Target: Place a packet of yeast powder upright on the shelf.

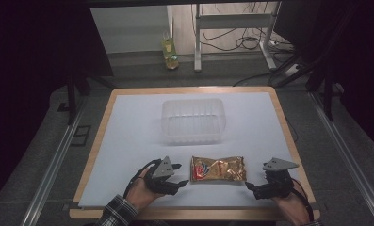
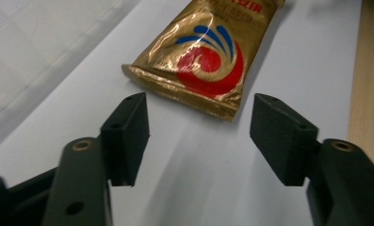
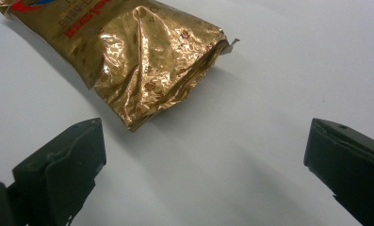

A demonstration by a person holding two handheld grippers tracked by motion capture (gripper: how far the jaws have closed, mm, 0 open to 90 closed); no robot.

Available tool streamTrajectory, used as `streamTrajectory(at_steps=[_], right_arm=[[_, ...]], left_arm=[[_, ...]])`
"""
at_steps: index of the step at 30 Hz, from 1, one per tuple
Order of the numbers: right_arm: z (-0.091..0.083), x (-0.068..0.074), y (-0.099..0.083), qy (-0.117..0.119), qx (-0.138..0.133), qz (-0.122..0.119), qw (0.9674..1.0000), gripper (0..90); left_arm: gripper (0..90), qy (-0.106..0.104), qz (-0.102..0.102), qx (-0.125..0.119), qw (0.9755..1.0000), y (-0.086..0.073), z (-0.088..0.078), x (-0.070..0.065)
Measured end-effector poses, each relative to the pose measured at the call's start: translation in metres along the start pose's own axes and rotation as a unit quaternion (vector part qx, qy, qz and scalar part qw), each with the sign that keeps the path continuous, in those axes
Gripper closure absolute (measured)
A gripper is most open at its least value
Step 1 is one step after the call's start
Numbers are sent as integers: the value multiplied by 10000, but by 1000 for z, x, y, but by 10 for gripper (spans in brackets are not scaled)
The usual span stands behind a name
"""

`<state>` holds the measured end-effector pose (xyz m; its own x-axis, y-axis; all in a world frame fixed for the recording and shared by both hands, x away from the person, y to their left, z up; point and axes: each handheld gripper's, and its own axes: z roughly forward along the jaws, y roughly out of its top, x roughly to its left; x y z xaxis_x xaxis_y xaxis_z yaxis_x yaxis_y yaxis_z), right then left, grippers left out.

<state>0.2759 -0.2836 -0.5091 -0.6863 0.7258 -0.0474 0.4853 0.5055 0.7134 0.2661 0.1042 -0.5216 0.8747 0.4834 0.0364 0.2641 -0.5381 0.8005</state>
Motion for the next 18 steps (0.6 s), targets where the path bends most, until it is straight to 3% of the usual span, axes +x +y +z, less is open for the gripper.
streamTrajectory(at_steps=[11,14,16,18], right_arm=[[1,0,0,-53,77,-29,10000,0],[1,1,0,-59,92,-14,9999,0],[2,0,0,-69,99,-27,9999,0],[3,1,-1,-91,160,-39,9998,0]], left_arm=[[542,-48,3,-150,9999,8,7,-1],[645,-23,15,-201,9998,10,9,1],[668,1,36,-207,9998,12,11,1],[771,33,109,-162,9998,14,13,0]])
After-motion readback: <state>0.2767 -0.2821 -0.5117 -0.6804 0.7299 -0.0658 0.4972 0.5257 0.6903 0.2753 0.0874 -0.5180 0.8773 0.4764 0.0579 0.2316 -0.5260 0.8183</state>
